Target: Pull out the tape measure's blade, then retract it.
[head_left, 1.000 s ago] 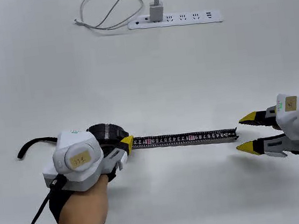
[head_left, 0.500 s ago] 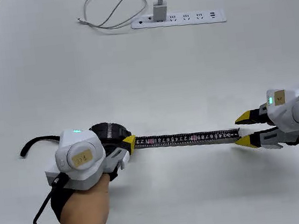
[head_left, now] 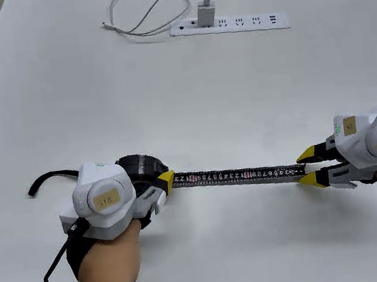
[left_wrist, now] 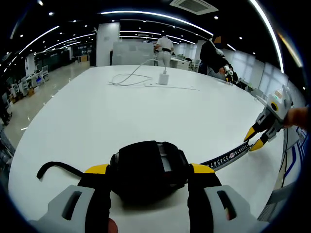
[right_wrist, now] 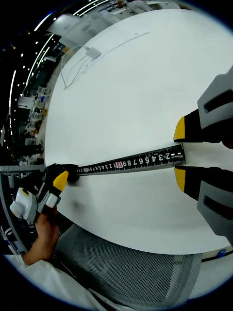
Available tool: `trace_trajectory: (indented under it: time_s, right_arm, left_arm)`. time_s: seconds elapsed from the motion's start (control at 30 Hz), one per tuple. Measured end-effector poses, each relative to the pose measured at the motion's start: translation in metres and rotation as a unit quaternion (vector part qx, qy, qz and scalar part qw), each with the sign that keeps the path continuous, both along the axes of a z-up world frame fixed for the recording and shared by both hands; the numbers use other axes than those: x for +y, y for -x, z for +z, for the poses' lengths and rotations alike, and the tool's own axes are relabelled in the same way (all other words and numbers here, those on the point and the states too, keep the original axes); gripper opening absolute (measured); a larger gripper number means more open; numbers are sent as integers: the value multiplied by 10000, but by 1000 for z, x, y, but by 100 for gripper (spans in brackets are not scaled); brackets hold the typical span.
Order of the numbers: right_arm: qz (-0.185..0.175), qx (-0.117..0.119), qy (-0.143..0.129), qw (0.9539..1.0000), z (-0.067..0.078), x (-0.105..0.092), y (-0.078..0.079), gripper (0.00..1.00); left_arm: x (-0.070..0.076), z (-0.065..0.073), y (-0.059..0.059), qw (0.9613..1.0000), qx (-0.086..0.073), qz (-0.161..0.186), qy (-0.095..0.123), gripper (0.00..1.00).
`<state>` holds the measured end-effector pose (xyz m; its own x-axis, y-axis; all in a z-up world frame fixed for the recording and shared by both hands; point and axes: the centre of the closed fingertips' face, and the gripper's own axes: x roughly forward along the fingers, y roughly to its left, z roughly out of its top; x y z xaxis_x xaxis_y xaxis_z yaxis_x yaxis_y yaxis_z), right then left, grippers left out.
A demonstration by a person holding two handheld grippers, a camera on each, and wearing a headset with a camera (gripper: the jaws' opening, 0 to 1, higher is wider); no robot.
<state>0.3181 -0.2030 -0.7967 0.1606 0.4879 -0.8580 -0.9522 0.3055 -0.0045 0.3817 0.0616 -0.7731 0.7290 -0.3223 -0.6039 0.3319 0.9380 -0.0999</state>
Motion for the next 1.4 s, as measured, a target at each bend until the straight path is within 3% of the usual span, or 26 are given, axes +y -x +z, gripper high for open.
trace_trajectory:
  time_s: [0.67,0.83,1.4]
  right_arm:
    - [63,17,62,10000,-5,1,-2,12]
    - [46,26,32,10000,-5,0,-2,11]
    - [-14,11,19,10000,-5,0,-2,10]
  left_arm:
    - [0,0,-1,10000,30,32,42,61]
    - [0,0,-1,9998,50,80,150,61]
    - [0,-1,1,9998,167,-28,45,57]
